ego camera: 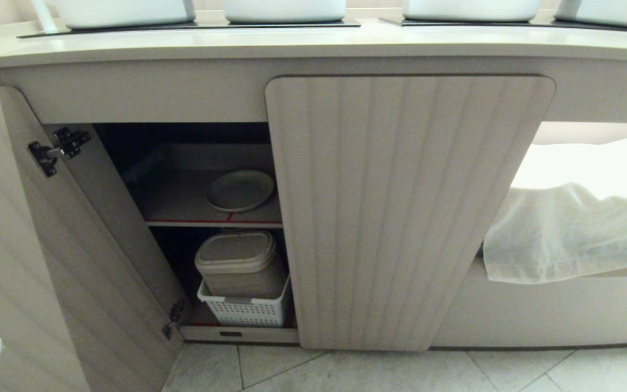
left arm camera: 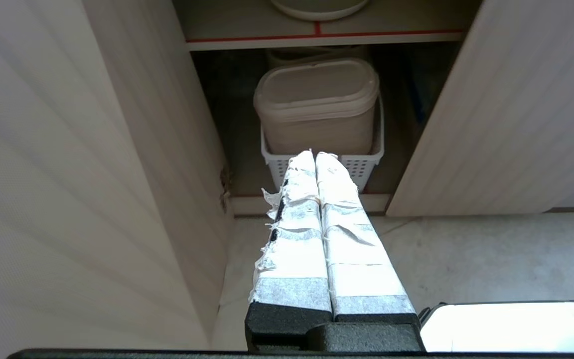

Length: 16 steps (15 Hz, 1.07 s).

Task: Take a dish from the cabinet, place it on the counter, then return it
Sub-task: Take the plate from the cabinet

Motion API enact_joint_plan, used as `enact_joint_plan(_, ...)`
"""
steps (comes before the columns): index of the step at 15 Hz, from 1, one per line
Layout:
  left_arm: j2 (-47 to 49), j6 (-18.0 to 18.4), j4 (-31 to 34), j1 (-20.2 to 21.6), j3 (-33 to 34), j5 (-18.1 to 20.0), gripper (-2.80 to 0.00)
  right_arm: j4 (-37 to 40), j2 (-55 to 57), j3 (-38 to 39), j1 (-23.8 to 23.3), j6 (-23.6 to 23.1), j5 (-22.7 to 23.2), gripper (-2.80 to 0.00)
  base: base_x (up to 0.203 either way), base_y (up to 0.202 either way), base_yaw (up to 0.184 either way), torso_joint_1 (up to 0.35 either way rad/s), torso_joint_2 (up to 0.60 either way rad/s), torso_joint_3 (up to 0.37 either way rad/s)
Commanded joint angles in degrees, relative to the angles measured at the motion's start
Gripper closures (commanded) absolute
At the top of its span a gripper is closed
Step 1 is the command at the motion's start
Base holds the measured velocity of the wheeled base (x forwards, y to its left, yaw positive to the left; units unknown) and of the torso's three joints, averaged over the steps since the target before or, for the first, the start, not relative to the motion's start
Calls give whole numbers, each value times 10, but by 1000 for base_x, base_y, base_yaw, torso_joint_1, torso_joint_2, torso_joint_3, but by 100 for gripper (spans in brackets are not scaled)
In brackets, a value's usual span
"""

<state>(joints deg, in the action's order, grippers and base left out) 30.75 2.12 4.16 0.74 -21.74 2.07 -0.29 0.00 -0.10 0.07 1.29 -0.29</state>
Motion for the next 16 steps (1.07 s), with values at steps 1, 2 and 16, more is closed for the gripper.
enact_joint_plan(1, 87, -5, -2, 3, -21, -4, 0, -1, 0, 0, 0, 0, 0, 0, 0, 0, 0, 0, 0, 0)
enact_joint_plan(2, 115, -14, -9, 3, -24, -7, 0, 0, 0, 0, 0, 0, 0, 0, 0, 0, 0, 0, 0, 0)
enact_joint_plan(16, 429, -191, -298, -1, 22, 1, 0, 0, 0, 0, 0, 0, 0, 0, 0, 0, 0, 0, 0, 0)
